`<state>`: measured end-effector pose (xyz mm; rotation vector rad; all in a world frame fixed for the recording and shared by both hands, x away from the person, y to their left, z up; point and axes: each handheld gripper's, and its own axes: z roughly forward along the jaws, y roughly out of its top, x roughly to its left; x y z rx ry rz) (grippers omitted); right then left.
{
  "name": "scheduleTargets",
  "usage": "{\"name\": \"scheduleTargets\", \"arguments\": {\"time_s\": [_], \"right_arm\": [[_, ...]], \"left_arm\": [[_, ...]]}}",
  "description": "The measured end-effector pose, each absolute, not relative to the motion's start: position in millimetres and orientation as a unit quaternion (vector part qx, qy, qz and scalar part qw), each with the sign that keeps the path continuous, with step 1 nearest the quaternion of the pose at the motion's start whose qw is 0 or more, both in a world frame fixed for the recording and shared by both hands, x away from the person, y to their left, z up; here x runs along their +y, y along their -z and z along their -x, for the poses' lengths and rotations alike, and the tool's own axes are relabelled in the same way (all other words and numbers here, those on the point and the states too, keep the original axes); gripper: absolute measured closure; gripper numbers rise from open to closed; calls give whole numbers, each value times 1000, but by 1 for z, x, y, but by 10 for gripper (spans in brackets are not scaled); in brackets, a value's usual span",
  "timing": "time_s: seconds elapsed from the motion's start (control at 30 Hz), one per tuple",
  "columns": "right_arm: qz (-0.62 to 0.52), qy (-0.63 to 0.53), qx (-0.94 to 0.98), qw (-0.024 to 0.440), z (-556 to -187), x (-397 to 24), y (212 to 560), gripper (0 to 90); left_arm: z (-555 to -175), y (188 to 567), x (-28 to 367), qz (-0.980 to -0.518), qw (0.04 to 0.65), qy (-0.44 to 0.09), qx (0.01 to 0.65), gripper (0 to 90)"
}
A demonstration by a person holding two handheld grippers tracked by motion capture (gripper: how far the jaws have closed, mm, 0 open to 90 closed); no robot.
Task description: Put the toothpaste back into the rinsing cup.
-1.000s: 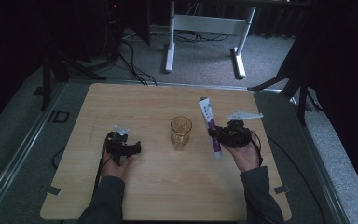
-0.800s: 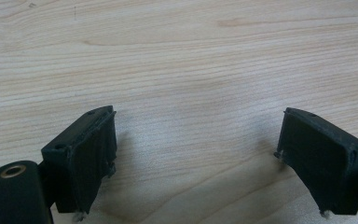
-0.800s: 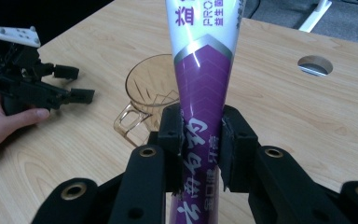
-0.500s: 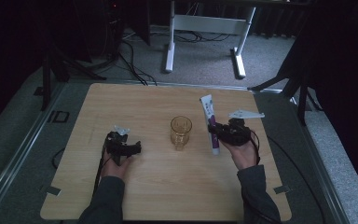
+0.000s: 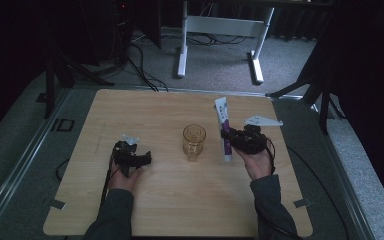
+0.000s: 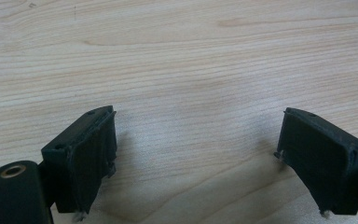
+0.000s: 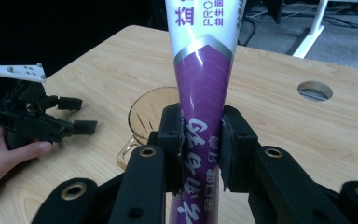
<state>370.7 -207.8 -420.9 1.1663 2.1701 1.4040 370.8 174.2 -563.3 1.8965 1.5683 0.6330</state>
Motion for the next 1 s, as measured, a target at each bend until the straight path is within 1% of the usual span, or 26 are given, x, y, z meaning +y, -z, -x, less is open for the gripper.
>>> {"name": "scheduleTargets", "arguments": {"time_s": [0.27, 1.0], "right_arm": [[-401, -503, 749, 158, -371, -204, 418, 730], [-400, -534, 729, 149, -378, -194, 414, 731]], "left_arm": [[-371, 563, 174, -713, 296, -238, 589, 119], [-371, 563, 174, -712, 296, -238, 590, 120]]}}
